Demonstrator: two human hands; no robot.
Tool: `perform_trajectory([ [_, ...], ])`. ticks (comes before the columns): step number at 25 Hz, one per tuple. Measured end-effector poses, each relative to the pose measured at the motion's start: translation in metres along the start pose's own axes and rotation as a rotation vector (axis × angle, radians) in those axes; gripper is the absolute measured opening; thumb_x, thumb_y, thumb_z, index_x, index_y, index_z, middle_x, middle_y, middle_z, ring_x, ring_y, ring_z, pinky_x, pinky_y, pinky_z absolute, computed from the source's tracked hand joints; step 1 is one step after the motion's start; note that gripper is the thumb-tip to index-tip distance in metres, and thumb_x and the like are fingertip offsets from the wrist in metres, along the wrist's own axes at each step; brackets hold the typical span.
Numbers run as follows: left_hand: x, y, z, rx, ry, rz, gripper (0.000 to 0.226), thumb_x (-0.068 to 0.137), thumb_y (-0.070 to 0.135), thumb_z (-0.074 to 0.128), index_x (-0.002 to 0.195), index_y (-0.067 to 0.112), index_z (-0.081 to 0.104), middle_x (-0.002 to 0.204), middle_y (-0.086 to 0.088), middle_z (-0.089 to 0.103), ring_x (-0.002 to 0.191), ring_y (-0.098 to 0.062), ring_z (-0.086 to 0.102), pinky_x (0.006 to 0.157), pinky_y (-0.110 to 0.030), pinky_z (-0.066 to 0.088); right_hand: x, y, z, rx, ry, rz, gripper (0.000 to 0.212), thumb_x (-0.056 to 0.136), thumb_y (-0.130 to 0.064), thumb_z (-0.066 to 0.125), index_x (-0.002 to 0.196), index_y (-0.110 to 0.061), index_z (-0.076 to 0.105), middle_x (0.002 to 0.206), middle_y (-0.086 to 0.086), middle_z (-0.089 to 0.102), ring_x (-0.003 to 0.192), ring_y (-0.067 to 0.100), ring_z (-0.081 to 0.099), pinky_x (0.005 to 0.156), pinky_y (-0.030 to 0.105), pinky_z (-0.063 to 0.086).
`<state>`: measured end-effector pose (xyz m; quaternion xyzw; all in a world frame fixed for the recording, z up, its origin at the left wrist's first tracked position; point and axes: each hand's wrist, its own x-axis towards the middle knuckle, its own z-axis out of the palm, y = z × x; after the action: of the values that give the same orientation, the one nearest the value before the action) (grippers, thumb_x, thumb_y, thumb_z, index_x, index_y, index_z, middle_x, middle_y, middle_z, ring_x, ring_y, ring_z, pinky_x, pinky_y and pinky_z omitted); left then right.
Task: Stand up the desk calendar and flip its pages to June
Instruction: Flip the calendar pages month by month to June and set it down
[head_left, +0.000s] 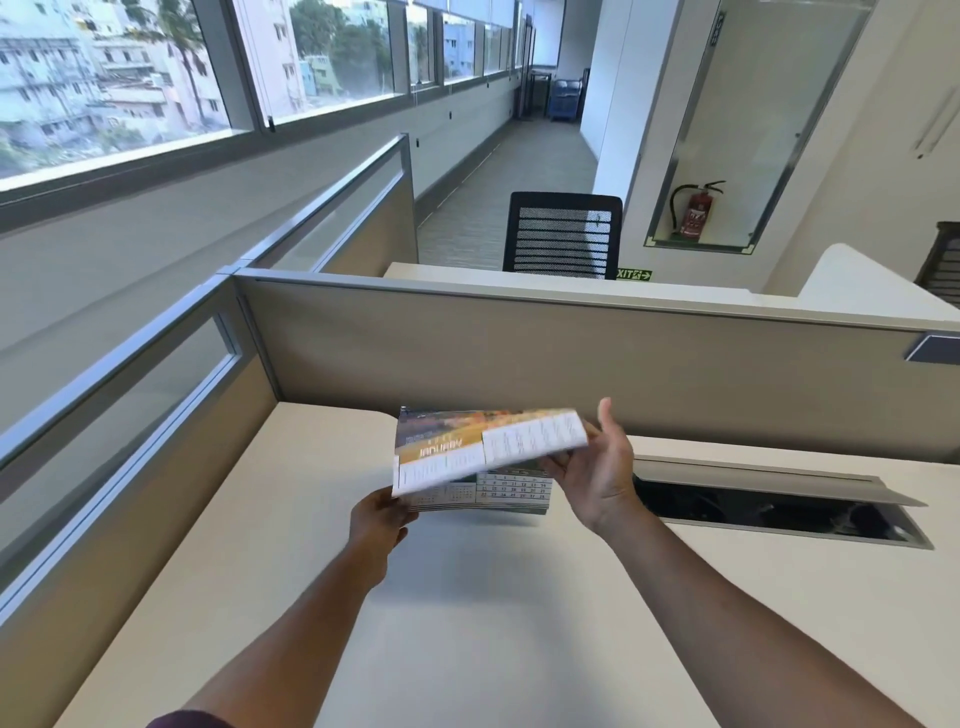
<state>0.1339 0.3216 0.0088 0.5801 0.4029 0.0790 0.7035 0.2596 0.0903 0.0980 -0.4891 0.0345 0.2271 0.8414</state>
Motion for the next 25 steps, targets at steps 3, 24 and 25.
perform_trajectory([
  [3, -0.002, 0.006, -0.001, 0.047, 0.012, -0.017, 0.028, 0.096, -0.001, 0.049, 0.115, 0.016, 0.061, 0.105, -0.008, 0.071, 0.104, -0.028, 0.067, 0.088, -0.035, 0.053, 0.006, -0.009, 0.012, 0.069, -0.062, -0.018, 0.086, 0.092, -0.078, 0.031, 0.128, -0.008, 0.066, 0.125, 0.013, 0.074, 0.111, 0.035, 0.071, 0.095, 0.044, 0.053],
  [24, 0.001, 0.003, -0.005, 0.069, 0.058, -0.027, 0.022, 0.095, 0.000, 0.054, 0.112, 0.012, 0.062, 0.105, -0.013, 0.073, 0.101, -0.031, 0.069, 0.087, -0.035, 0.056, 0.023, 0.065, -0.044, -0.567, 0.378, 0.112, 0.019, 0.099, -0.032, 0.058, 0.092, -0.016, 0.066, 0.105, 0.011, 0.076, 0.095, 0.024, 0.070, 0.080, 0.041, 0.055],
  [25, 0.002, 0.002, -0.005, 0.070, 0.062, -0.027, 0.022, 0.095, 0.000, 0.054, 0.112, 0.011, 0.063, 0.105, -0.013, 0.073, 0.099, -0.030, 0.068, 0.088, -0.036, 0.057, 0.023, 0.072, -0.047, -0.607, 0.346, 0.124, 0.022, 0.099, -0.035, 0.058, 0.094, -0.016, 0.067, 0.103, 0.010, 0.076, 0.097, 0.026, 0.071, 0.084, 0.043, 0.057],
])
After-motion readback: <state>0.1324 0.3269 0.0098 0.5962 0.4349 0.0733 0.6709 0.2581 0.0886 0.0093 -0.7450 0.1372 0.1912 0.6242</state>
